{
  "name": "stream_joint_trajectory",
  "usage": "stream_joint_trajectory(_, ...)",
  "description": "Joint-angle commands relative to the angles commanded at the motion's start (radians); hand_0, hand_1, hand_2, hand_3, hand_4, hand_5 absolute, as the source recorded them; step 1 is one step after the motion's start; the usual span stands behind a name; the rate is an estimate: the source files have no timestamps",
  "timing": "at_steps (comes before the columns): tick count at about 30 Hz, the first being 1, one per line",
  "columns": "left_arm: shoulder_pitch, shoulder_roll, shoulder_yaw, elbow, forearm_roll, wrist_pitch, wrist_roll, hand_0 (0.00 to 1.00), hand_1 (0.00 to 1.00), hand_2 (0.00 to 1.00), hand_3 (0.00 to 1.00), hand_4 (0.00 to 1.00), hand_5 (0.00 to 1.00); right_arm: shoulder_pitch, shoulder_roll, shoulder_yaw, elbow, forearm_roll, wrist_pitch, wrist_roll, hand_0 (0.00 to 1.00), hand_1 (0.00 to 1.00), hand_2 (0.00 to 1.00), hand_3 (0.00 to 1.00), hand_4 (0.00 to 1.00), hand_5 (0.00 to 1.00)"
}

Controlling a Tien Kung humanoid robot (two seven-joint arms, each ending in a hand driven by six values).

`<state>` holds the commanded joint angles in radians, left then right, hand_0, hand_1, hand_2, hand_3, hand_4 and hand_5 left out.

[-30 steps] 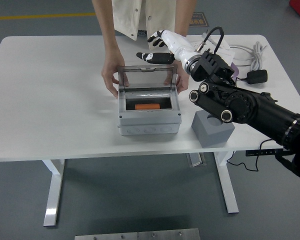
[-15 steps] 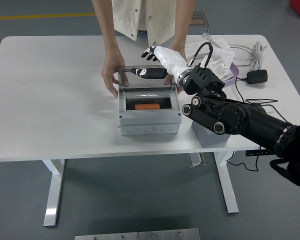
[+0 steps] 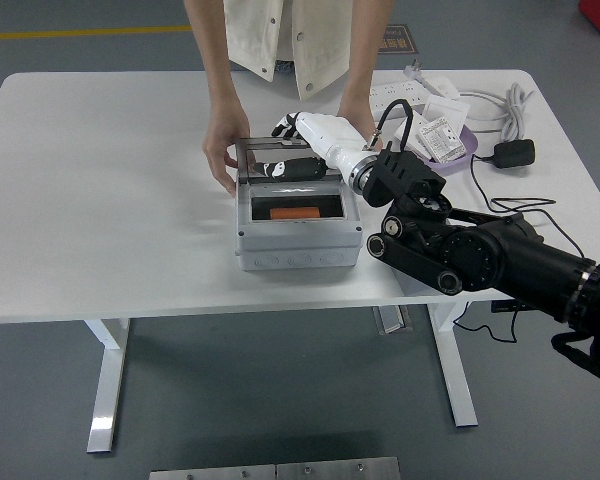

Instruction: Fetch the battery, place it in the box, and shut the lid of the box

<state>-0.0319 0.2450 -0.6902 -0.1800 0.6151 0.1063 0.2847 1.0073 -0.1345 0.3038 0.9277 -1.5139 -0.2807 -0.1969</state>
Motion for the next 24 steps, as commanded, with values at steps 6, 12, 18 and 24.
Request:
stream_joint_trajectory(6, 0.0, -0.001, 0.002, 0.0, -0.003, 0.001, -0.002, 0.593, 0.738, 0.706, 0.751, 0.831, 0.327, -0.017, -0.026, 0.002, 0.067, -0.051, 0.017, -0.025, 0.726, 0.706, 0.724, 0.737, 0.883, 0.698)
stream_joint_trajectory(12, 0.002, -0.003, -0.001, 0.0, -0.001, 0.0, 0.0, 0.594, 0.738, 0.706, 0.752, 0.831, 0.328, -0.036, -0.052, 0.002, 0.145, -0.102, 0.038, -0.053, 0.722, 0.698, 0.724, 0.736, 0.883, 0.699)
stream_joint_trajectory(18, 0.004, -0.005, -0.006, 0.0, 0.003, 0.0, 0.001, 0.594, 0.738, 0.706, 0.752, 0.831, 0.329, -0.054, -0.071, 0.004, 0.218, -0.14, 0.071, -0.082, 0.715, 0.699, 0.723, 0.736, 0.878, 0.696)
stream_joint_trajectory(24, 0.004, -0.006, -0.005, 0.0, 0.002, 0.0, 0.0, 0.593, 0.738, 0.705, 0.752, 0.831, 0.329, -0.07, -0.085, 0.006, 0.273, -0.16, 0.112, -0.108, 0.714, 0.696, 0.72, 0.736, 0.866, 0.683)
